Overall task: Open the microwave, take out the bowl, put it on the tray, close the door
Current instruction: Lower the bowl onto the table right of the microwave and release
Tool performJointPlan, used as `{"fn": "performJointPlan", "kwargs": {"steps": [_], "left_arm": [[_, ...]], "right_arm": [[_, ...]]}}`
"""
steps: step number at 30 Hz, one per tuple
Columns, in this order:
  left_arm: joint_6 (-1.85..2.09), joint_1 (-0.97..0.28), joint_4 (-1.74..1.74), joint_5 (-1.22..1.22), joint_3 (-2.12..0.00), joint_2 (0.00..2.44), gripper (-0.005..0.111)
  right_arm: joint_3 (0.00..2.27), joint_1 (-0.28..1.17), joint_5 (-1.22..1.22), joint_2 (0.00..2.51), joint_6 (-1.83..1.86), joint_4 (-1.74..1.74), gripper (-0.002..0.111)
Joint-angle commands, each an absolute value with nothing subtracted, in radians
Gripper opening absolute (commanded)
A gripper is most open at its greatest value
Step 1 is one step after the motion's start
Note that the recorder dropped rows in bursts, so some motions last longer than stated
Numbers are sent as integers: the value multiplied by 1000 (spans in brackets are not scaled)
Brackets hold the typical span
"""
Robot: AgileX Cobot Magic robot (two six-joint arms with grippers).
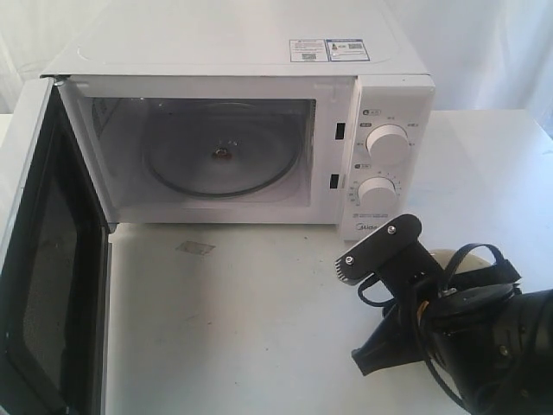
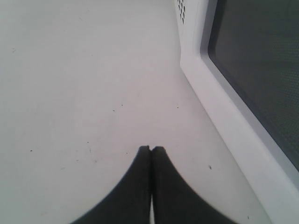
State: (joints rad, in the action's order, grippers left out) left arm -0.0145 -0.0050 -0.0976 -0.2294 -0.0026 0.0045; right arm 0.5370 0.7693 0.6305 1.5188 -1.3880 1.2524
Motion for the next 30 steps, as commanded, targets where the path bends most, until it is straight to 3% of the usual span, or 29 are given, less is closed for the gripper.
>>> {"fn": "performJointPlan", "kwargs": {"steps": [1,8,22,25,26,27,28,30], "left_arm": [[-17,-9,-103,-233,0,0,0],[-17,-9,-103,-233,0,0,0],[-17,-9,-103,-233,0,0,0],[-17,-9,-103,-233,0,0,0],[-17,-9,-103,-233,0,0,0],[-17,-9,-103,-233,0,0,0],[-17,-9,-103,-233,0,0,0],[-17,-9,-103,-233,0,0,0]], "right_arm": [[533,764,606,1516,-1391,1258,33],[537,764,581,1516,-1394,1256,51],[591,766,567,1308,-1387,1218,50],[591,766,491,1245,-1350,1165,37],[591,766,454,1226,-1321,1143,28],[591,766,368,1192,-1246,1133,11],[591,766,330,1177,-1199,1133,1],[591,766,284,1145,-1156,1128,0]]}}
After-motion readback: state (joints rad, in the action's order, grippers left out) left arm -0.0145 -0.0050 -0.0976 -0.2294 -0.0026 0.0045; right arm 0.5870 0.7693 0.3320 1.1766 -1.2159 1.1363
